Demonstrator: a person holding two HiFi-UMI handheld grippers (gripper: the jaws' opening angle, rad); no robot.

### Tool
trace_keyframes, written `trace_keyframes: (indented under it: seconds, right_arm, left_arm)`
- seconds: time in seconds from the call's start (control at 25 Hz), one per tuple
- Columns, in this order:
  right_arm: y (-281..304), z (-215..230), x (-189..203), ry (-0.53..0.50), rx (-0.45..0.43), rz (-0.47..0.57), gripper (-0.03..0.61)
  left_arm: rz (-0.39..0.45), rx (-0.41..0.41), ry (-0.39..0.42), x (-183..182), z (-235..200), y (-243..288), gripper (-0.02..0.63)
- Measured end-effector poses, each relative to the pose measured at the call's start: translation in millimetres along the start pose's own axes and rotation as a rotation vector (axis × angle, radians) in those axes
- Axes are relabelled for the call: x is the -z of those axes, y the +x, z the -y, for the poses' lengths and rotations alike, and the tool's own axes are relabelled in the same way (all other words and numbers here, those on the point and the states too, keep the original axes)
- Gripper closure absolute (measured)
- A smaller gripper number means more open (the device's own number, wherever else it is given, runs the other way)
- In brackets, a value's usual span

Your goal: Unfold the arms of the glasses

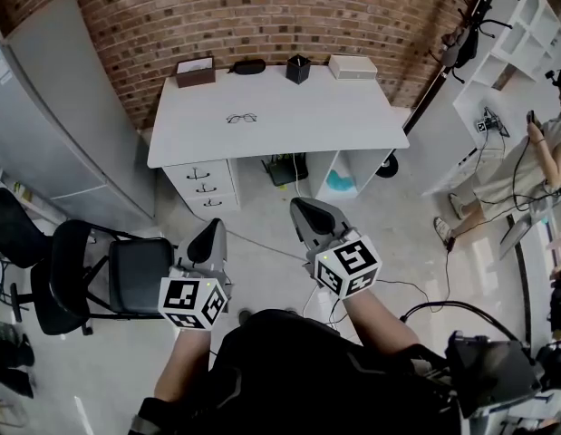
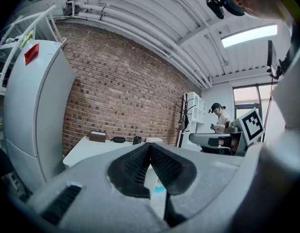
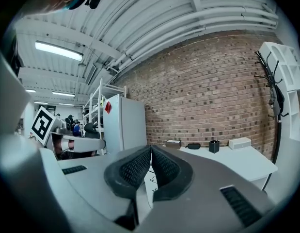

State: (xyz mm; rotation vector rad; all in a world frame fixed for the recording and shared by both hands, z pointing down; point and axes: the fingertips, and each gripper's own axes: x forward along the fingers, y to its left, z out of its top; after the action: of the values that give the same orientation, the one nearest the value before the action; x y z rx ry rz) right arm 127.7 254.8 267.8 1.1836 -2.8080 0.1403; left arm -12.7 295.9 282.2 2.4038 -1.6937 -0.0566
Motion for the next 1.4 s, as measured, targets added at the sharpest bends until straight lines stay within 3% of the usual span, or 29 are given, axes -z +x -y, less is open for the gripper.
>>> trace_keyframes:
  seconds: [0.28, 1.08, 1.4]
  right_arm:
    - [11, -5, 0, -0.010, 0.014, 0.004, 0.569]
    - [40, -36, 1, -0.049, 0.101, -0.029, 0.569]
    - [53, -41, 5, -0.060, 0.108, -0.041, 0.569]
  left_arm:
    - [0.006, -0.014, -0.010, 2, -17, -3, 0.604]
    - [0.026, 0.087, -0.021, -6, -72, -10, 0.604]
    - [0.031, 0.086, -0.052, -1, -85, -13, 0.604]
